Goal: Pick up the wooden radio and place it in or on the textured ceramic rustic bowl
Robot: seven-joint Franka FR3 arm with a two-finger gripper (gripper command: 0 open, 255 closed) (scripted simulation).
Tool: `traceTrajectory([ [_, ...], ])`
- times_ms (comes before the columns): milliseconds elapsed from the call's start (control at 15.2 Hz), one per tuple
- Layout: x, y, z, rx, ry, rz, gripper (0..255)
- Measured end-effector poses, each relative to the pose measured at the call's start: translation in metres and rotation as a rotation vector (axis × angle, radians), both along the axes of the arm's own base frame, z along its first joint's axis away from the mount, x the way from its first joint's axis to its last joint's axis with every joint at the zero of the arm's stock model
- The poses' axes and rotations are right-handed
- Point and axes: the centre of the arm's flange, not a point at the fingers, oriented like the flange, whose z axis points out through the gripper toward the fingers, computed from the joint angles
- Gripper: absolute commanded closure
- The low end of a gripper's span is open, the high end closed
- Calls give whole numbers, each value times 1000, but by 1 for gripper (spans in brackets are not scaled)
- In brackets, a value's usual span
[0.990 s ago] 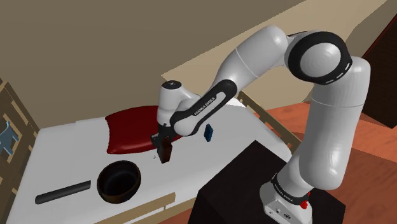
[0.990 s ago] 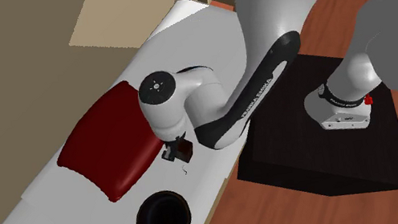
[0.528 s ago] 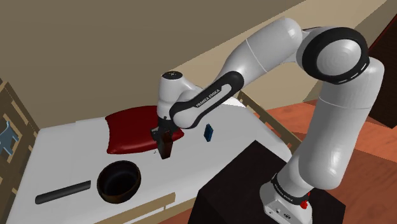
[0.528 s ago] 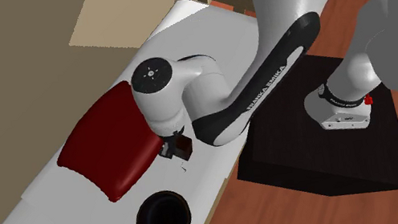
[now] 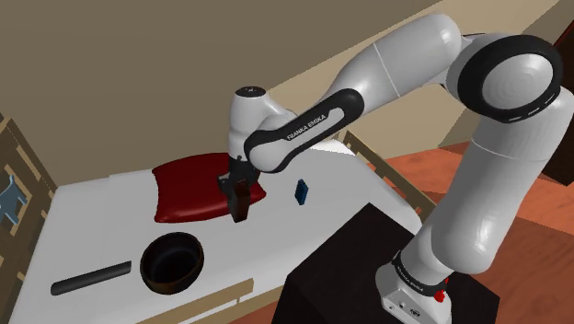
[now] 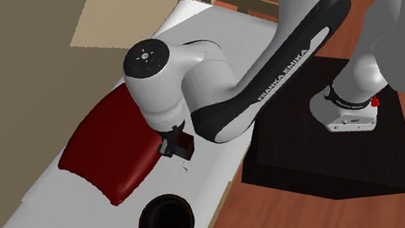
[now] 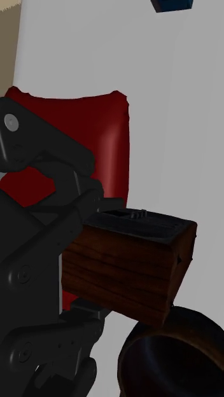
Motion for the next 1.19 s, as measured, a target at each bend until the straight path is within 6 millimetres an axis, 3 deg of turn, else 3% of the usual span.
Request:
traceTrajectory([
  [330,0,7,22,0,0,0,255],
  [1188,3,170,43,0,1,2,255],
])
